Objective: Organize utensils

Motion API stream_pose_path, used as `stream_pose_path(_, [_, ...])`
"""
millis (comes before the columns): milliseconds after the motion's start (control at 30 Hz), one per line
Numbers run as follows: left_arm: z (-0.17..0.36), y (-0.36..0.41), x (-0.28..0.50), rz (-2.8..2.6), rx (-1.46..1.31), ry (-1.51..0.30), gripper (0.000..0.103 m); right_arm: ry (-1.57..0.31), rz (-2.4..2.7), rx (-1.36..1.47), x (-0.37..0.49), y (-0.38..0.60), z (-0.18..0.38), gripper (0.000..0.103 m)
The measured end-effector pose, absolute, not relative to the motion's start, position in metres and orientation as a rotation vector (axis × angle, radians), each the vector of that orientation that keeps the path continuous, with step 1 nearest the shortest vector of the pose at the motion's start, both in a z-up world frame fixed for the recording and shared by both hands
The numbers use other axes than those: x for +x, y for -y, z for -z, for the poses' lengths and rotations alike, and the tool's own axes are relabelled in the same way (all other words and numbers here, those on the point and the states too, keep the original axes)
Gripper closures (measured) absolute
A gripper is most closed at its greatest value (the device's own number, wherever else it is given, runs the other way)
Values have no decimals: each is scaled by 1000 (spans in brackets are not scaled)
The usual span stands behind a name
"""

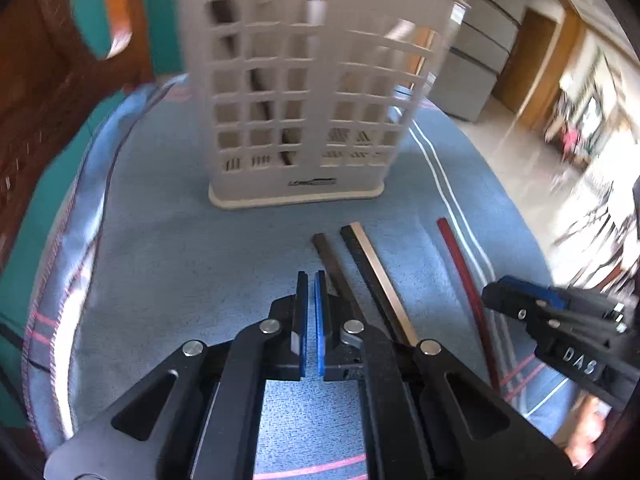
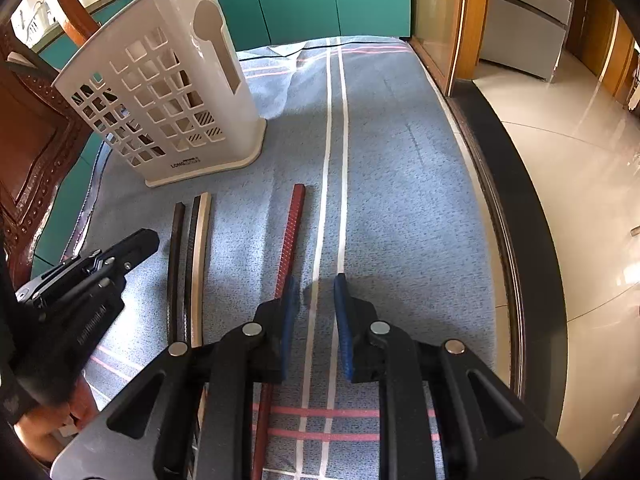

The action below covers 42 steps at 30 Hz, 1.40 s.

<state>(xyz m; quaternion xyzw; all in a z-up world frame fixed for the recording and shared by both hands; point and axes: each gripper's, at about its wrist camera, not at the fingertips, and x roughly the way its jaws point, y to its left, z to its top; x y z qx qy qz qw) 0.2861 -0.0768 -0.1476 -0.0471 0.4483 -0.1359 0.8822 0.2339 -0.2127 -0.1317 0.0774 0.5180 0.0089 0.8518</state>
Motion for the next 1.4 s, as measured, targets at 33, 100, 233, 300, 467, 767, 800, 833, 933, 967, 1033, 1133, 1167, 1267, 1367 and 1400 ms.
stream_pose_path(33, [149,74,288,294,-135,-948,99,-1089,-19,165,234,213,131,83])
stream_pose_path(100, [152,70,290,309,-182,-973,99,-1087,-21,166,234,213,130,83])
stream_pose_path(233, [157,75,300,323,-224,-996,99,-1082,-29,151,236,208,129,78])
stream_pose_path(300, [157,82,302,330,-209,-997,99,-1082,-31,151,238,206,130,77])
stream_pose_path(467, [154,84,301,340,-217,-998,92,-1081,-32,150,240,205,131,77])
stream_pose_path(767, [152,95,298,341,-161,-984,79,-1076,-20,159,243,212,133,77])
stream_pose_path(800, [151,96,297,324,-143,-976,79,-1075,-19,157,243,212,133,77])
stream_pose_path(833, [150,98,297,295,-115,-969,84,-1075,-18,157,243,212,133,77])
stream_pose_path(933, [151,99,298,255,-52,-963,91,-1074,-17,149,243,211,133,77])
stream_pose_path(967, [150,98,299,261,-72,-967,91,-1074,-17,148,244,211,133,77])
stream_pose_path(1033, [150,97,299,277,-119,-969,91,-1074,-18,148,244,210,132,77])
stream_pose_path(1133, [149,82,295,302,-181,-970,91,-1073,-24,142,242,208,131,77])
stream_pose_path(1167, [148,80,295,305,-186,-971,91,-1072,-26,136,241,207,130,77])
stream_pose_path(1267, [149,78,294,337,-214,-985,87,-1073,-28,108,240,202,131,77])
stream_pose_path(1367, [151,81,292,359,-210,-996,80,-1068,-19,99,240,200,131,77])
stream_pose_path(1400, [152,83,290,360,-201,-995,78,-1064,-13,95,240,200,130,77])
